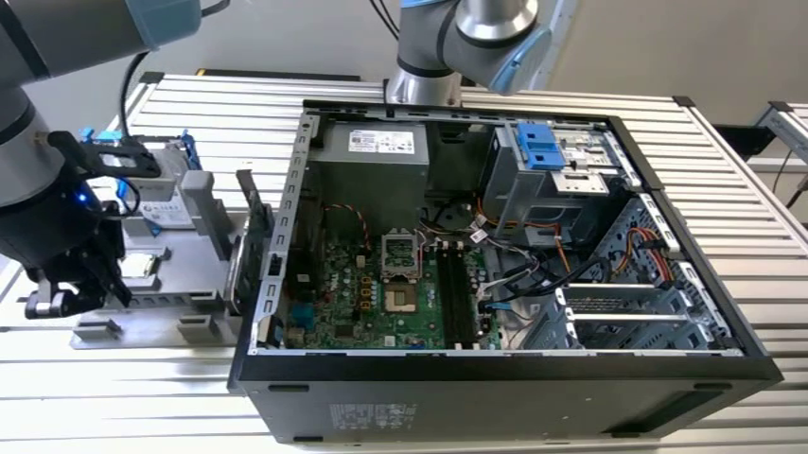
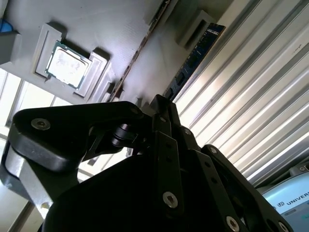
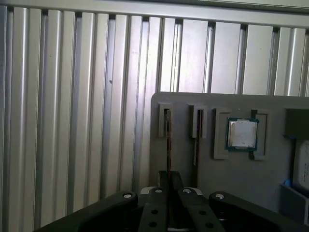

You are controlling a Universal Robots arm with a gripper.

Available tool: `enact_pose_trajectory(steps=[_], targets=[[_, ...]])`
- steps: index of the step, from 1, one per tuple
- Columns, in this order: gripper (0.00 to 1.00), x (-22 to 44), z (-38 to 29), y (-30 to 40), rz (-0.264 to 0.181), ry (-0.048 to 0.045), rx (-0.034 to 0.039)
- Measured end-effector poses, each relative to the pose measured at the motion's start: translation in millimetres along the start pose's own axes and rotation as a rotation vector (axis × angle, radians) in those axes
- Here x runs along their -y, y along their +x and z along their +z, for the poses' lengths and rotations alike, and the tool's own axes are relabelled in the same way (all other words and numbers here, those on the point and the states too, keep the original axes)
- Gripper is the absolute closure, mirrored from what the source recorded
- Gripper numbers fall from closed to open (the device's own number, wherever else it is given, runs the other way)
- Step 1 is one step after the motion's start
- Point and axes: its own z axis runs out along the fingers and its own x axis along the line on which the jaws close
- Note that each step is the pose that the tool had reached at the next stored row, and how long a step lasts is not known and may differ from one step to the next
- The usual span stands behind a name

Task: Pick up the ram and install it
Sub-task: 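Pick up the ram and move it above insertion slot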

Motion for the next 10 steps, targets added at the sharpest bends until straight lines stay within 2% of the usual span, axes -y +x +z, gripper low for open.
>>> enact_pose_trajectory(steps=[10], targets=[[1.0,-0.1,-7.7,-0.1,0.0,-0.0001,-0.0001]])
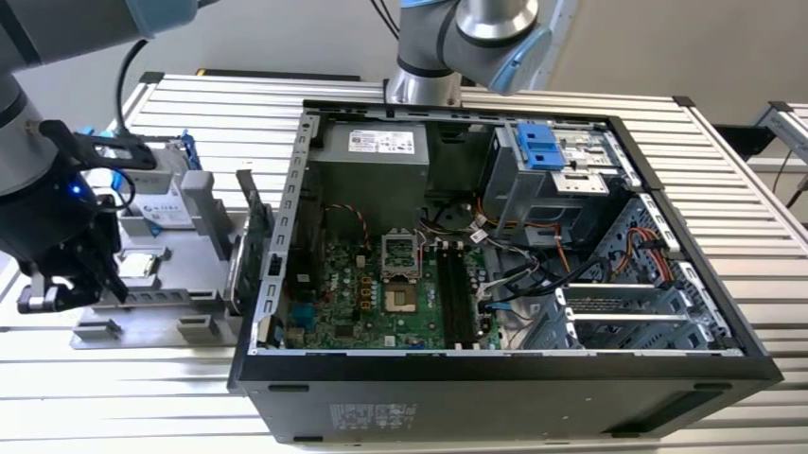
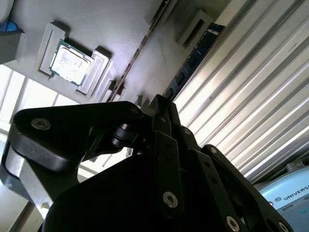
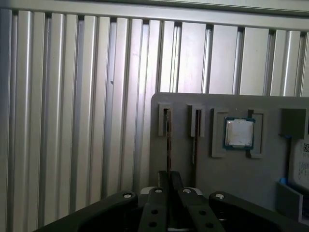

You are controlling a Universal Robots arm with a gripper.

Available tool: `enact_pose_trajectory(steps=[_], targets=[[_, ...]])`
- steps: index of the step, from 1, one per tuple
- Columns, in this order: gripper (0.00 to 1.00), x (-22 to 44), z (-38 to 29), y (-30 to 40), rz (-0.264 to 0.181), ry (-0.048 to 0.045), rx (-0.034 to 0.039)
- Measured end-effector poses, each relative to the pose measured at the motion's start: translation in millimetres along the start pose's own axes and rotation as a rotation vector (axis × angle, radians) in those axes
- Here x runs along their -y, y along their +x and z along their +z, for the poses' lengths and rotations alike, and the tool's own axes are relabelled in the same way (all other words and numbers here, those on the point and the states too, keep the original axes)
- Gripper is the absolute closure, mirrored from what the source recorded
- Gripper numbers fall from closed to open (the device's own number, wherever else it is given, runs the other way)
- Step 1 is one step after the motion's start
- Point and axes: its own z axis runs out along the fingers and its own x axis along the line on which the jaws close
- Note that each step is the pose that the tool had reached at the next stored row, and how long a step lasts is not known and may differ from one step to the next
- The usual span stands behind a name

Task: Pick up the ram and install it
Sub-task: 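Pick up the ram and move it above insertion slot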

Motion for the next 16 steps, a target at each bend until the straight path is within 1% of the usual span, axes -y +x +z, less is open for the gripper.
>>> enact_pose_trajectory(steps=[16], targets=[[1.0,-0.2,-15.1,-0.1,0.0,0.0001,0.0001]])
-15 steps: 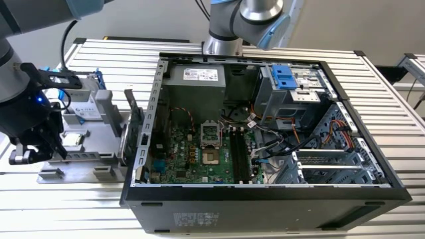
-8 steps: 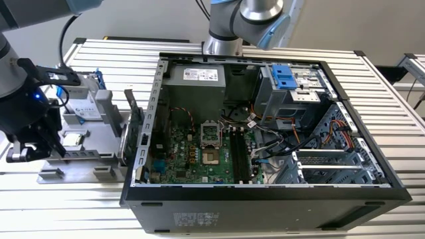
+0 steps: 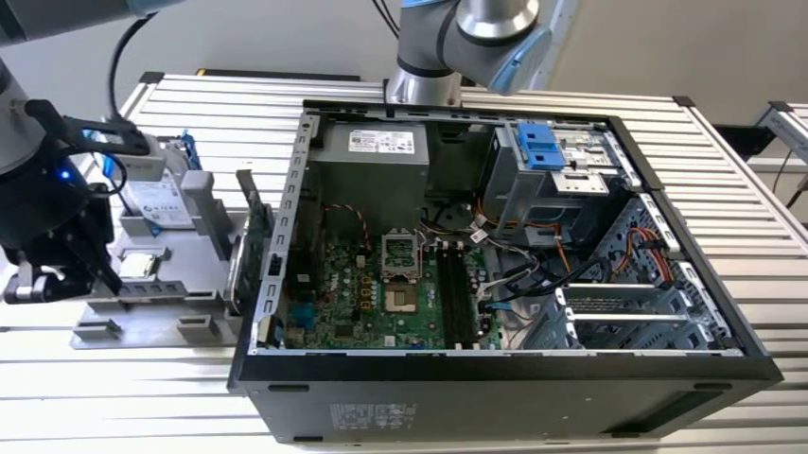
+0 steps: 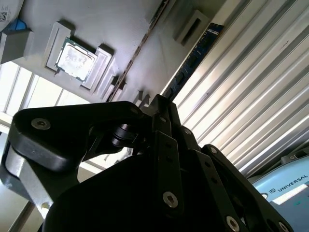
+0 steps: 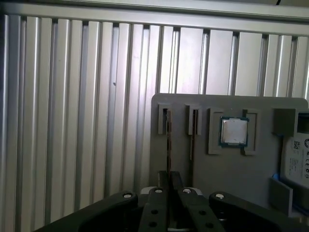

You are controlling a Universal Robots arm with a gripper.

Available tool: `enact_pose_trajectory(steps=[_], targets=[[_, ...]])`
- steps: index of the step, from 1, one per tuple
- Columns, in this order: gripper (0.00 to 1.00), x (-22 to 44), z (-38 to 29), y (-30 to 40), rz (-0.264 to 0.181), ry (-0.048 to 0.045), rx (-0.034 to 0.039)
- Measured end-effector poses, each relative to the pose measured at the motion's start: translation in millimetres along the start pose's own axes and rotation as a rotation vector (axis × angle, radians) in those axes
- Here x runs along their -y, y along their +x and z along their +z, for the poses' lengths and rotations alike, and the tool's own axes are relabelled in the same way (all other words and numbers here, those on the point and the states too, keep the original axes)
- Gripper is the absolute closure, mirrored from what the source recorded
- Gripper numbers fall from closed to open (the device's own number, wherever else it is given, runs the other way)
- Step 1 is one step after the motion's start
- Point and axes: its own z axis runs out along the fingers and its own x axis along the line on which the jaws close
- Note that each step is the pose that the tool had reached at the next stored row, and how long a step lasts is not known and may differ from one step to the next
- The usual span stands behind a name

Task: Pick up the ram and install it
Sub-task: 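Pick up the ram and move it above insertion slot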

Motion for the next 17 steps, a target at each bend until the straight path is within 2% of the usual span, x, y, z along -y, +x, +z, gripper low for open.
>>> enact_pose_trajectory(steps=[17], targets=[[1.0,-0.2,-15.4,-0.1,0.0,-0.0002,-0.0001]])
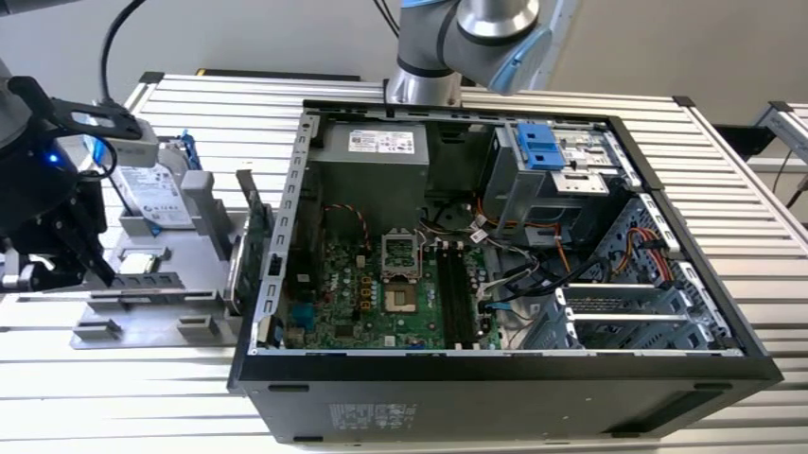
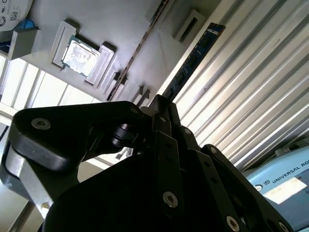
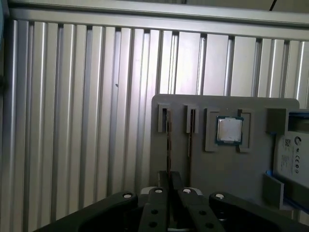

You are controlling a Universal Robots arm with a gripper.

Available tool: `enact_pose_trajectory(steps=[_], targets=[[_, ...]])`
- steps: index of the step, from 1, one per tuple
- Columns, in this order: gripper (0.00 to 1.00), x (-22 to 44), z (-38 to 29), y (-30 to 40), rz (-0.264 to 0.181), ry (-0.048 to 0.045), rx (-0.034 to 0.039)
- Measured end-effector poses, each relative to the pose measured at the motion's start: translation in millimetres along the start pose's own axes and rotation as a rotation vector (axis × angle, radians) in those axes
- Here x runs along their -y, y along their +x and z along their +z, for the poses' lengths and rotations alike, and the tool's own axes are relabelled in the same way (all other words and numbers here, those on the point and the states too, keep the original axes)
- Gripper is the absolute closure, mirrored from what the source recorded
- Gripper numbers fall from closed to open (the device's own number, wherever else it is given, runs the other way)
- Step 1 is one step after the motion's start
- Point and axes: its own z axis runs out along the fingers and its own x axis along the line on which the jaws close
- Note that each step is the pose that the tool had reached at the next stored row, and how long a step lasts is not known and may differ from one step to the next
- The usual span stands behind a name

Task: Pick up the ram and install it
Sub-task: 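Pick up the ram and move it above insertion slot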

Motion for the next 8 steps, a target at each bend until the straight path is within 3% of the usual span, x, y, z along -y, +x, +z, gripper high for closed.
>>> enact_pose_trajectory(steps=[8], targets=[[1.0,-0.1,-7.9,-0.1,0.0,0.0001,0.0001]])
